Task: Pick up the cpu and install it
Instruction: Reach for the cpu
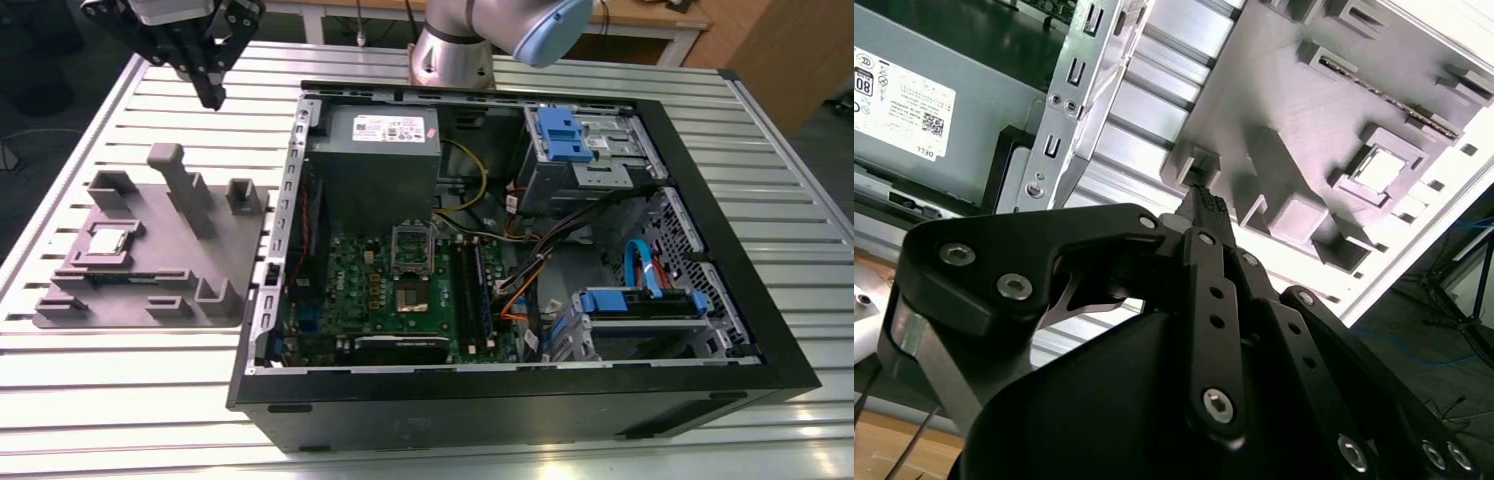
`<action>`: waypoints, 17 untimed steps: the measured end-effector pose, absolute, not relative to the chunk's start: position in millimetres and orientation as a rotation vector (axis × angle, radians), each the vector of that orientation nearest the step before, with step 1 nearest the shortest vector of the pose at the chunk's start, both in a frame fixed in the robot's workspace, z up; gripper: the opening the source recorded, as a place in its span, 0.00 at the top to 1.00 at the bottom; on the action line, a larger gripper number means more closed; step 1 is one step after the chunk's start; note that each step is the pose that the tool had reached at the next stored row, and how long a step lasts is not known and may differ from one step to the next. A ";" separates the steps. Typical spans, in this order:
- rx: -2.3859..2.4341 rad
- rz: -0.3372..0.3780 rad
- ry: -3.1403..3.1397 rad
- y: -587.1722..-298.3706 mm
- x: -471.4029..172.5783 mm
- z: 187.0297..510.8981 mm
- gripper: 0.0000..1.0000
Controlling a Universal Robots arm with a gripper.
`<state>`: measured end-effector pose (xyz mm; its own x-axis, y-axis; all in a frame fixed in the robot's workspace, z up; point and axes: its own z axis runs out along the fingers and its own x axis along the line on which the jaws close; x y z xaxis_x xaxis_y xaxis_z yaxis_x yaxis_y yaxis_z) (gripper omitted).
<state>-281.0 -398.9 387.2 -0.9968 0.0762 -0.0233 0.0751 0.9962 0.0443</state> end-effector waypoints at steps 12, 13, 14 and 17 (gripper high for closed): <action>0.118 0.068 3.114 -398.9 -285.1 387.2 0.89; 0.118 0.068 3.114 -398.9 -285.5 387.2 0.89; 0.118 0.068 3.114 -398.9 -285.8 387.2 0.89; 0.118 0.068 3.114 -398.9 -286.8 387.2 0.89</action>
<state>-286.8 -398.9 387.2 -0.9968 0.0762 -0.0233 0.0751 0.9962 0.0442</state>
